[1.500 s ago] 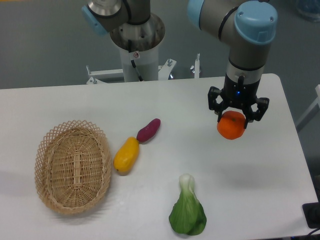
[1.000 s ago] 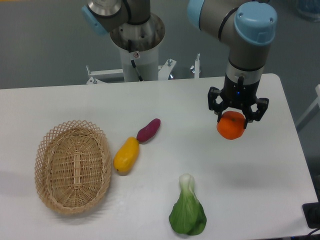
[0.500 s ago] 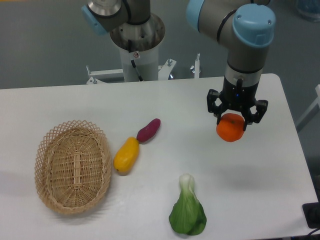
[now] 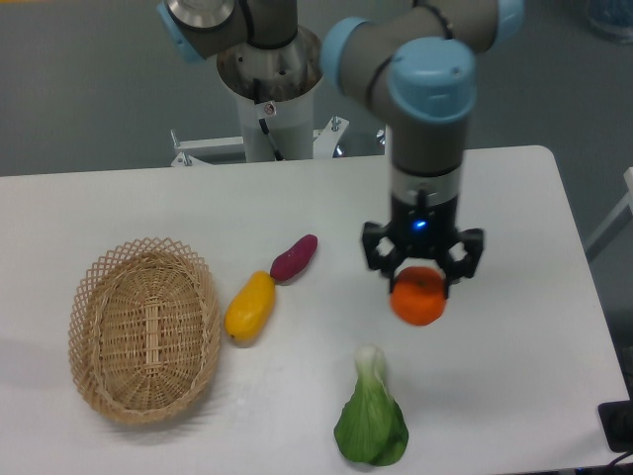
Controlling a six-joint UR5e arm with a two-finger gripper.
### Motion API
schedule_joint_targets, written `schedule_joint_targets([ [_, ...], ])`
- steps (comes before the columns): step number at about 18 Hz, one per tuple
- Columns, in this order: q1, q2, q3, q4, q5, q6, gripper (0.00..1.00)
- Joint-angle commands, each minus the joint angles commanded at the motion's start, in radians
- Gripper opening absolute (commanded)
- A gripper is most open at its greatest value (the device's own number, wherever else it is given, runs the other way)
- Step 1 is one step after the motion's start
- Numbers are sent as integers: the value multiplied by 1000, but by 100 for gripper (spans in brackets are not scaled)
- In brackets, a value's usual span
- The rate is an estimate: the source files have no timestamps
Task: Place the orange in the basket
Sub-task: 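Carry the held orange across the table toward the wicker basket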
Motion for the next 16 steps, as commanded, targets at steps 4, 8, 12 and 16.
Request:
schedule_joint_targets([
  [4, -132, -46, 0, 17, 20, -170, 63],
  [8, -264, -77, -3, 28, 64, -275, 63],
  [12, -434, -147, -12, 28, 66, -330, 63],
  [16, -470, -202, -14, 32, 66, -327, 63],
])
